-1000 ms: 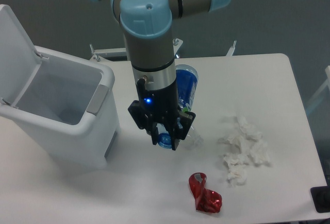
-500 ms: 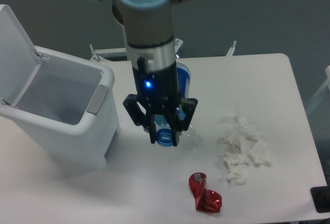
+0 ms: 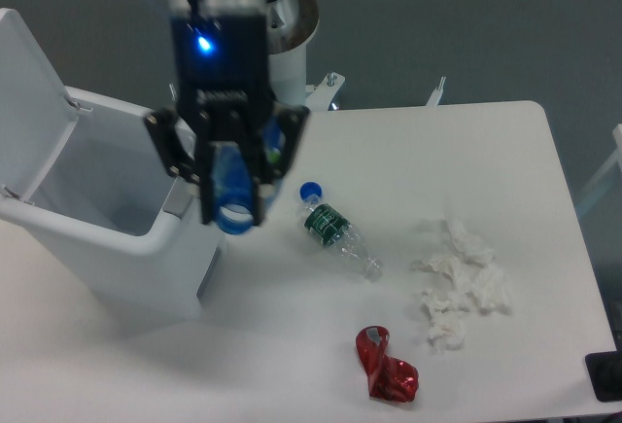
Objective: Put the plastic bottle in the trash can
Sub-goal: 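Carry the held bottle up and over toward the open white bin, then lower the bottle into the bin and open the gripper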
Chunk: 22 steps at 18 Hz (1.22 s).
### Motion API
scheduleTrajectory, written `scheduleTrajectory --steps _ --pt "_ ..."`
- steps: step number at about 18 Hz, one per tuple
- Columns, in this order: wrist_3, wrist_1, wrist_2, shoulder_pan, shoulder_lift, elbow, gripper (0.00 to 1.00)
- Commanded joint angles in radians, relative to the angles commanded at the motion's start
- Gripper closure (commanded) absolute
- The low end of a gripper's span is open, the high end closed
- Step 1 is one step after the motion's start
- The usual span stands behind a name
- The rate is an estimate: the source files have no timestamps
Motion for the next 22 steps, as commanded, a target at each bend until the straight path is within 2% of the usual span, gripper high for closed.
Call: scheduleTrajectory --steps 7,15,17,19,21,22 --pt "-0.031 0.016 -0.091 -0.089 -0.034 -0.035 0.97" --pt "-0.028 0.020 -0.097 -0.106 -0.077 -0.055 0.94" --pt "-0.020 0.031 -0.115 -0.106 -0.092 -0.055 0.92" --pt "-0.020 0.064 -0.118 -0.112 -0.104 -0.060 0.90" --pt "-0.019 0.066 -0.120 -0.114 -0.112 -0.060 0.88" --pt "-0.017 0.066 -0.123 -0.118 -0.114 -0.061 0.83"
